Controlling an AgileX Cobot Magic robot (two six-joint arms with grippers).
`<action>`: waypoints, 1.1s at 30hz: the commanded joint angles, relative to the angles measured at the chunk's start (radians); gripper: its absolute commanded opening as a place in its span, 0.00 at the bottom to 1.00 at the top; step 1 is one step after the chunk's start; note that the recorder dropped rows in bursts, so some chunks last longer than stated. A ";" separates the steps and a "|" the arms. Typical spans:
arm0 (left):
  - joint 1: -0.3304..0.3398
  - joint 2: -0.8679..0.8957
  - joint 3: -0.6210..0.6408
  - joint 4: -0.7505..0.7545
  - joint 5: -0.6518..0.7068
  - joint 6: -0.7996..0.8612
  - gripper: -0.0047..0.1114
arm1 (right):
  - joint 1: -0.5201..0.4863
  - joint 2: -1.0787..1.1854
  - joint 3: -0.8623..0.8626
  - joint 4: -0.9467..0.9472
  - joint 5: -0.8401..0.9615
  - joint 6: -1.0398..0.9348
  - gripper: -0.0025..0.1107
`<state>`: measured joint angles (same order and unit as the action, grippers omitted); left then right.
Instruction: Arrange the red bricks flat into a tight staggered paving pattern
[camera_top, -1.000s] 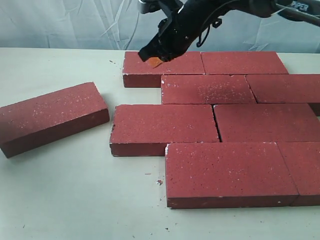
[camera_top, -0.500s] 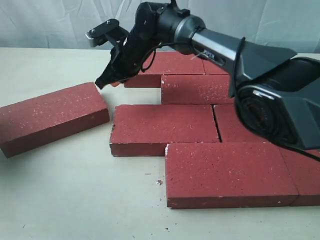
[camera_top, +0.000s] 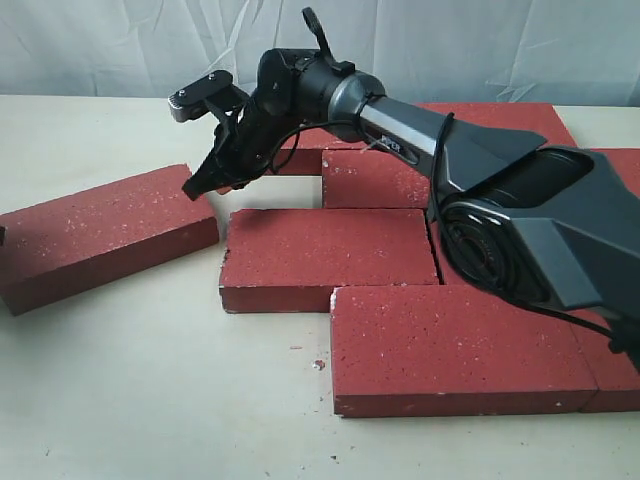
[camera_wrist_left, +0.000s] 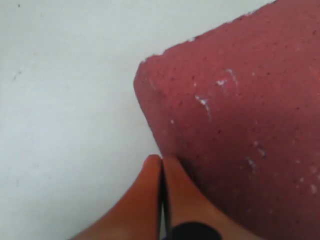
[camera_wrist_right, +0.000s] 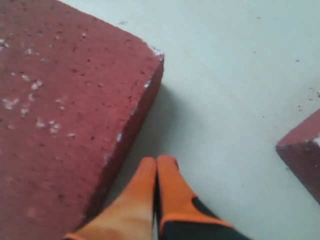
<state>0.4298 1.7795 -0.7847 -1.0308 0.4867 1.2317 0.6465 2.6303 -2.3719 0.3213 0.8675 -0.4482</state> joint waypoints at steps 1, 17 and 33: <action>0.005 0.029 -0.006 -0.162 0.069 0.169 0.04 | 0.025 -0.003 -0.007 0.029 -0.009 0.001 0.01; -0.017 0.048 -0.055 -0.450 0.099 0.447 0.04 | 0.027 -0.099 -0.007 -0.060 0.024 0.036 0.01; -0.125 0.052 -0.064 -0.714 -0.001 0.816 0.04 | 0.027 -0.090 -0.006 -0.139 0.107 0.063 0.01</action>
<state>0.3182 1.8276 -0.8421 -1.7318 0.4096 2.0353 0.6622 2.5448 -2.3737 0.1577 0.9703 -0.3873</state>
